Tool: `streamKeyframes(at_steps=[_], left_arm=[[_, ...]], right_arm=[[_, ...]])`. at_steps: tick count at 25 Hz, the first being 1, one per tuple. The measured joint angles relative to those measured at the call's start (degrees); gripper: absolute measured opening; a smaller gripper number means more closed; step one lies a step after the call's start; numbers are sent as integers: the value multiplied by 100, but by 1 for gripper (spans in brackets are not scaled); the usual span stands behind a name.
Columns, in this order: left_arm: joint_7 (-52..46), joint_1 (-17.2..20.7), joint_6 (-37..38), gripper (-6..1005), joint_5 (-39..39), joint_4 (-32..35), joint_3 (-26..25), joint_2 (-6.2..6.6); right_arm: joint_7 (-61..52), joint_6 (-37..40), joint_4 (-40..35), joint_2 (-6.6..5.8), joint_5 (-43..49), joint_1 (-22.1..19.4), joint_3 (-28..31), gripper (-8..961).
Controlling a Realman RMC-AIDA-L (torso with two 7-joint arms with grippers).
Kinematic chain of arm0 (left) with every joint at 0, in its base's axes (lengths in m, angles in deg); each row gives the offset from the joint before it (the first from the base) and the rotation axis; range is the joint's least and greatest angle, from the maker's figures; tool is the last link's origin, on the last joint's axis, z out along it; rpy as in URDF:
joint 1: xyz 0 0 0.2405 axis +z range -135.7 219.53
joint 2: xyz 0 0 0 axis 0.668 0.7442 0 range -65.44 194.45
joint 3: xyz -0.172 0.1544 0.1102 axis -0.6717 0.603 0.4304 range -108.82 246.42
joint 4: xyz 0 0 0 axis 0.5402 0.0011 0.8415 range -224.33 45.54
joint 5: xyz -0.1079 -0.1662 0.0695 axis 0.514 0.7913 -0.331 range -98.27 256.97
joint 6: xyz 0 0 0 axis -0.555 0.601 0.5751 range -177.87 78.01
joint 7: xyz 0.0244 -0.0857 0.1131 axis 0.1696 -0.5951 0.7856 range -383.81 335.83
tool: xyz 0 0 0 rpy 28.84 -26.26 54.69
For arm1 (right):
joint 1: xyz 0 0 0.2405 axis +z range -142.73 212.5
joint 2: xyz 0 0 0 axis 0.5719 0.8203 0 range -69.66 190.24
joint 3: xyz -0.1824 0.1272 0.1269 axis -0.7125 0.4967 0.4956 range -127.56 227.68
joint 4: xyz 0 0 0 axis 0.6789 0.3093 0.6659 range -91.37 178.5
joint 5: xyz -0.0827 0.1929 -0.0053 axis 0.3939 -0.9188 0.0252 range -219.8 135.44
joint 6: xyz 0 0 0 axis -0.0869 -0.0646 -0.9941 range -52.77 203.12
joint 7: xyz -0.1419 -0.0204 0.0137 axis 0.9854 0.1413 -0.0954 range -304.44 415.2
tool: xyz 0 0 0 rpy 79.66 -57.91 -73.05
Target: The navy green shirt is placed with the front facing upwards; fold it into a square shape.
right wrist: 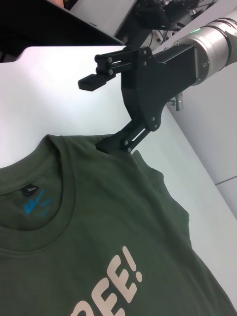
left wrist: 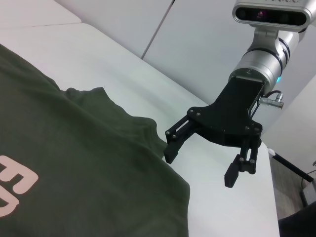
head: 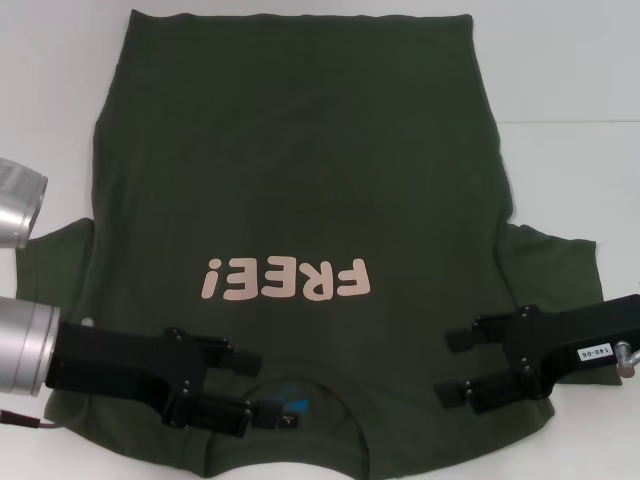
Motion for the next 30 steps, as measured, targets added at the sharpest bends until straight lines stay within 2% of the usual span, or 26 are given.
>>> streamKeyframes(at_steps=[24,26,30], left_arm=[[-73,-12,1,841,11,-1,-51,10],[-135,-12,5,841,44,-3,-217,9],[-631,-8,-116,841,63,-32,-943,75]], right_arm=[[-52,-1,0,-5,10,-26,11,941],[-166,-41,0,-8,9,-26,86,941],[-951,-431,1,-71,-1,20,264,940]])
